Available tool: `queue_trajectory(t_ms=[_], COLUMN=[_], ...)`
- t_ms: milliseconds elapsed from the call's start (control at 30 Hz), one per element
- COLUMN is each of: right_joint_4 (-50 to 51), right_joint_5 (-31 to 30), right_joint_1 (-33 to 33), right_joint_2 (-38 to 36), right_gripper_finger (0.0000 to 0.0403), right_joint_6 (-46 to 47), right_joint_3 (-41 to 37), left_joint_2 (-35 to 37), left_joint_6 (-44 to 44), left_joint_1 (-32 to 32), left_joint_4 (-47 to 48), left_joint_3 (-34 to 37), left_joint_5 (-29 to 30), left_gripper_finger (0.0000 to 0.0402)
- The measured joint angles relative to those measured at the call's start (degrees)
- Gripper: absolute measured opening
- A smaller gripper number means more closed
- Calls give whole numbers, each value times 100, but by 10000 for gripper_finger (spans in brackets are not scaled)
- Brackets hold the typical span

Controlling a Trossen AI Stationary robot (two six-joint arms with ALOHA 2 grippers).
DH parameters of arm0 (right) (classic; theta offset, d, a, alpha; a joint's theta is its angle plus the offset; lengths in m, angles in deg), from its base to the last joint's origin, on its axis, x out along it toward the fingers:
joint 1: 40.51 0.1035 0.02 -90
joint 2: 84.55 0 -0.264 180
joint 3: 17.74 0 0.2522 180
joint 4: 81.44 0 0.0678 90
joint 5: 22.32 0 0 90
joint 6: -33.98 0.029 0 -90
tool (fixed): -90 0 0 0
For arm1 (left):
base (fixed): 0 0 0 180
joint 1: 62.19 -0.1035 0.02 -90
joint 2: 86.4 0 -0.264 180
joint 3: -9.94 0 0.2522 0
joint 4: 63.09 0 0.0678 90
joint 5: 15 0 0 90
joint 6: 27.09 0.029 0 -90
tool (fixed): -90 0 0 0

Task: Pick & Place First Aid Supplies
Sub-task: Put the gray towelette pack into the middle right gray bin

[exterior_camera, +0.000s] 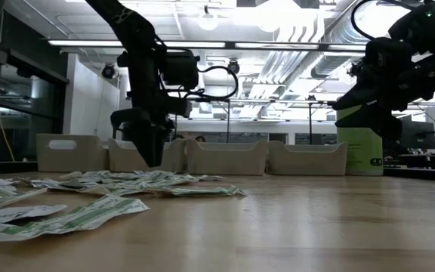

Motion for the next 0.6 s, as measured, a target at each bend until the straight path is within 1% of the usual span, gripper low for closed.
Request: queue_trajectory(t_ms=[233, 600], right_joint_4=[0, 1], right_joint_5=[0, 0], right_joint_1=[-1, -1], right_joint_2=[1, 1], right_gripper_finger=[183, 183], right_joint_6=[-17, -17], right_joint_3=[0, 0], left_joint_2=[-13, -13], left_joint_6=[-9, -106], left_joint_1=[-2, -2], left_joint_4=[-141, -287], left_joint_3=[236, 302], left_joint_5=[12, 33], left_gripper_finger=[128, 128])
